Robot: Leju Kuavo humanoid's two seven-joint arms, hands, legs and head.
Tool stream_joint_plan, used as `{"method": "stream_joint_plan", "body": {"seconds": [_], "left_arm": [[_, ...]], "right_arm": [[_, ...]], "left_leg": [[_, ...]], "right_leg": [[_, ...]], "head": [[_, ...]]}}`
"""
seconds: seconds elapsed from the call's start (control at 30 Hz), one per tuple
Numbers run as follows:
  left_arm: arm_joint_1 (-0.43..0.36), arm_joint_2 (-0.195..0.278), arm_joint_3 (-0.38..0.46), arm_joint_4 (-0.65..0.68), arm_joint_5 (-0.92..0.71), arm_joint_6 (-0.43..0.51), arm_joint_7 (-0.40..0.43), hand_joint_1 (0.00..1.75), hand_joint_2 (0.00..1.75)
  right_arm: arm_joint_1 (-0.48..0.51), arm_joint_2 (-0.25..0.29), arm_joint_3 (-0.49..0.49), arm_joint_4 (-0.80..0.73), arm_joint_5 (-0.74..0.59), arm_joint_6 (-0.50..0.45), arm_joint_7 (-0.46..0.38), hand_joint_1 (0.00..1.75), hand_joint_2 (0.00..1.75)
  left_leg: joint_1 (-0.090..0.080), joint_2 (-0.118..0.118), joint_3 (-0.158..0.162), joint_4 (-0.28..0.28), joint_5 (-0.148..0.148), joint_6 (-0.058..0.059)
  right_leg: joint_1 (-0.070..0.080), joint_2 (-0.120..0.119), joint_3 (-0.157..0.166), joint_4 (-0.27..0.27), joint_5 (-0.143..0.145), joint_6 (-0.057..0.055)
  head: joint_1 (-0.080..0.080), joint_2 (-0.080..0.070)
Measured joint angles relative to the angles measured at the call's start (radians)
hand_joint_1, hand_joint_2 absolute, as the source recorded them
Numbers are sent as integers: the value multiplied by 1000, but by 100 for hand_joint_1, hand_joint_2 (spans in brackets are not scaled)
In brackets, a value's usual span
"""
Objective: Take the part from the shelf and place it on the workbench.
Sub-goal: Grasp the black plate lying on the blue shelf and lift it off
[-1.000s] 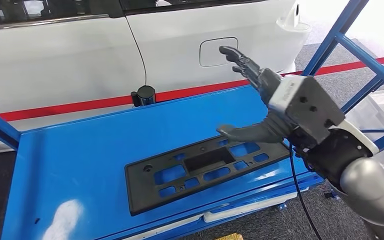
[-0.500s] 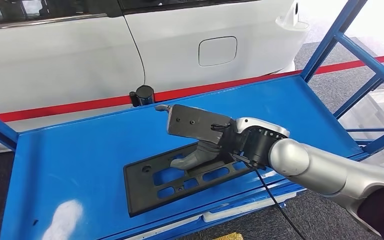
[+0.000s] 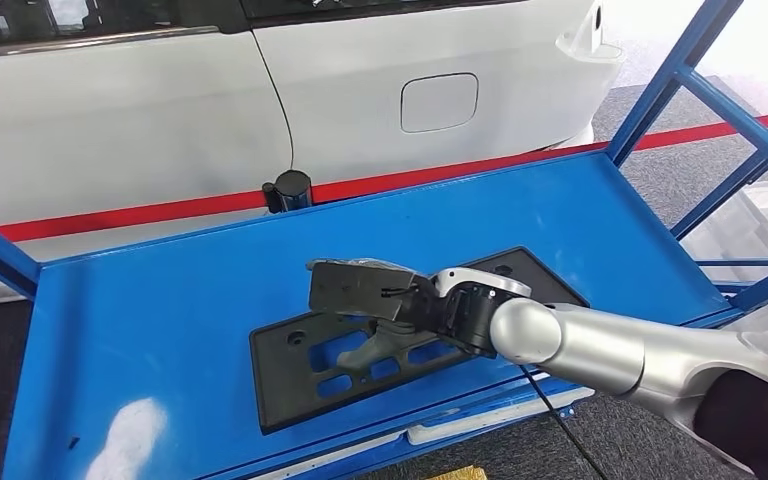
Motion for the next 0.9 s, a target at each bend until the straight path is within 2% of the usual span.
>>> {"method": "stream_joint_plan", "body": {"seconds": [0.4, 0.63, 0.9], "left_arm": [[0, 4, 0, 0, 9, 9, 21, 0, 0], [1, 14, 0, 1, 6, 16, 28, 0, 0], [1, 25, 0, 3, 8, 18, 28, 0, 0]], "right_arm": [[104, 17, 12, 93, 50, -8, -89, 0, 175], [156, 20, -21, 111, 105, -17, -120, 0, 175], [158, 20, -90, 89, 127, -30, -158, 0, 175]], "left_leg": [[0, -10, -1, 0, 0, -1], [0, -11, -1, 0, 0, -1], [0, -11, 0, 0, 1, -1]], "right_leg": [[0, -5, 1, 0, -1, -1], [0, -5, 1, 0, -1, -2], [0, -5, 1, 0, -1, -2]], "head": [[0, 0], [0, 0], [0, 0]]}}
